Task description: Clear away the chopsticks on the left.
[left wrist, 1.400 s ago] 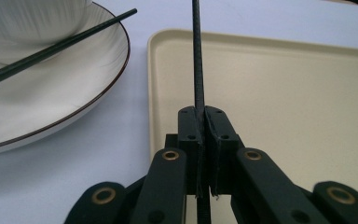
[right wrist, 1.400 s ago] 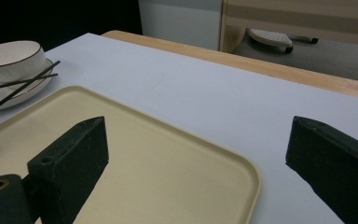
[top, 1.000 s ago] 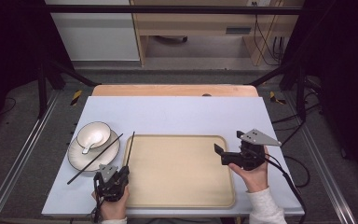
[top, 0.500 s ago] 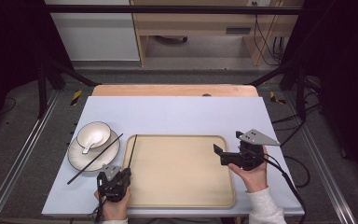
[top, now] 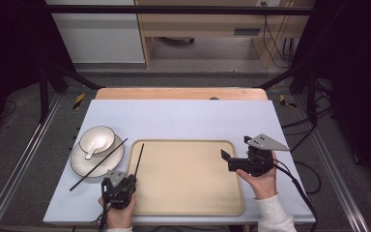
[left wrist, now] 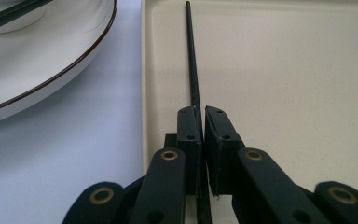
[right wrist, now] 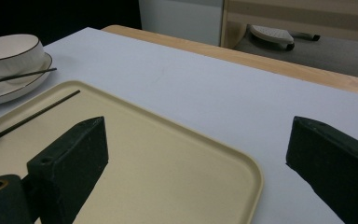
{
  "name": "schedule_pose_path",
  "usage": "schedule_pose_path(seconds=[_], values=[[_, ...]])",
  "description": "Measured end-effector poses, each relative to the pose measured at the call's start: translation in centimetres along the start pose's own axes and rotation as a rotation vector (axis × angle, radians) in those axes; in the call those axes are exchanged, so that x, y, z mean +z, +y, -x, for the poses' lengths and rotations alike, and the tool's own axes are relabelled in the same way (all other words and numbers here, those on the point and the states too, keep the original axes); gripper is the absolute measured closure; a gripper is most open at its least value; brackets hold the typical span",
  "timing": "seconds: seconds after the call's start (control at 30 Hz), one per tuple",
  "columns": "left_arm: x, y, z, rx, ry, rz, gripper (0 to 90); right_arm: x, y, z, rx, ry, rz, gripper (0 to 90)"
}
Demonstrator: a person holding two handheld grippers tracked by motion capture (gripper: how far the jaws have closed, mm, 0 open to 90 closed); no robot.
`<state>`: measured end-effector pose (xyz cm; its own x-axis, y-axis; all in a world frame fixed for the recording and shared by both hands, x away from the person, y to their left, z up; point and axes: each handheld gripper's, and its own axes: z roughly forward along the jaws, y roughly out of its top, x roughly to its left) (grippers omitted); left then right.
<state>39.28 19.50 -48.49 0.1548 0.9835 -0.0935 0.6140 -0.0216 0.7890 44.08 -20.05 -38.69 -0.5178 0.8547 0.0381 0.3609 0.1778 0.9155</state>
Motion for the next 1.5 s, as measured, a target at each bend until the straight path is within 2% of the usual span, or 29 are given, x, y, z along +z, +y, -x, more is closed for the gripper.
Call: schedule_pose_path(seconds=[0.2, 0.3, 0.47, 0.5, 0.6, 0.67, 0.77, 0.8, 0.87, 0.97, 1.1, 1.17, 1.2, 1.27, 1.3, 1.37, 1.5], values=[[-0.8, 0.6, -0.1, 0.009, -0.021, 0.030, 79.0, -0.2, 0.1, 0.1, 0.003, -0.002, 0.008, 5.7], [-1.7, 1.9, -0.5, 0.017, -0.086, 0.082, 74.6, -0.3, 0.1, 0.1, 0.006, -0.003, 0.011, 5.6], [-2.4, 4.1, -0.7, 0.079, -0.193, 0.125, 64.6, -0.5, 0.2, 0.2, 0.010, -0.006, 0.020, 5.6], [-2.6, 4.4, -0.8, 0.096, -0.203, 0.132, 63.0, -0.6, 0.2, 0.1, 0.011, -0.005, 0.020, 5.6], [-2.9, 5.2, -0.9, 0.145, -0.230, 0.149, 57.9, -0.6, 0.2, 0.2, 0.011, -0.006, 0.020, 5.5], [-3.0, 5.7, -1.1, 0.172, -0.266, 0.153, 53.9, -0.6, 0.2, 0.2, 0.012, -0.006, 0.020, 5.5], [-3.0, 6.2, -1.5, 0.179, -0.326, 0.132, 47.1, -0.7, 0.3, 0.2, 0.015, -0.004, 0.025, 5.6], [-3.0, 6.3, -1.6, 0.198, -0.330, 0.120, 45.1, -0.8, 0.3, 0.2, 0.015, -0.003, 0.028, 5.5], [-3.3, 6.3, -1.8, 0.267, -0.291, 0.119, 40.7, -0.9, 0.3, 0.3, 0.016, -0.002, 0.030, 5.6], [-3.6, 5.9, -2.6, 0.303, -0.289, 0.121, 35.6, -1.1, 0.4, 0.4, 0.016, -0.008, 0.037, 5.5], [-3.7, 5.5, -3.5, 0.299, -0.296, 0.119, 29.8, -1.1, 0.4, 0.4, 0.018, -0.010, 0.035, 5.6], [-3.9, 5.4, -4.2, 0.304, -0.292, 0.122, 27.9, -1.0, 0.4, 0.4, 0.014, -0.009, 0.031, 5.6], [-4.1, 5.4, -5.1, 0.297, -0.301, 0.127, 26.9, -1.0, 0.3, 0.4, 0.015, -0.008, 0.029, 5.5], [-4.4, 5.3, -5.9, 0.288, -0.306, 0.135, 25.5, -1.0, 0.3, 0.3, 0.017, -0.004, 0.027, 5.6], [-4.4, 5.3, -5.9, 0.288, -0.306, 0.135, 24.8, -1.0, 0.3, 0.3, 0.017, -0.003, 0.025, 5.6], [-4.7, 5.0, -7.0, 0.298, -0.300, 0.132, 23.9, -0.9, 0.3, 0.3, 0.019, -0.001, 0.025, 5.6], [-4.9, 4.8, -8.3, 0.308, -0.301, 0.109, 23.2, -0.9, 0.3, 0.3, 0.017, -0.002, 0.023, 5.7]])
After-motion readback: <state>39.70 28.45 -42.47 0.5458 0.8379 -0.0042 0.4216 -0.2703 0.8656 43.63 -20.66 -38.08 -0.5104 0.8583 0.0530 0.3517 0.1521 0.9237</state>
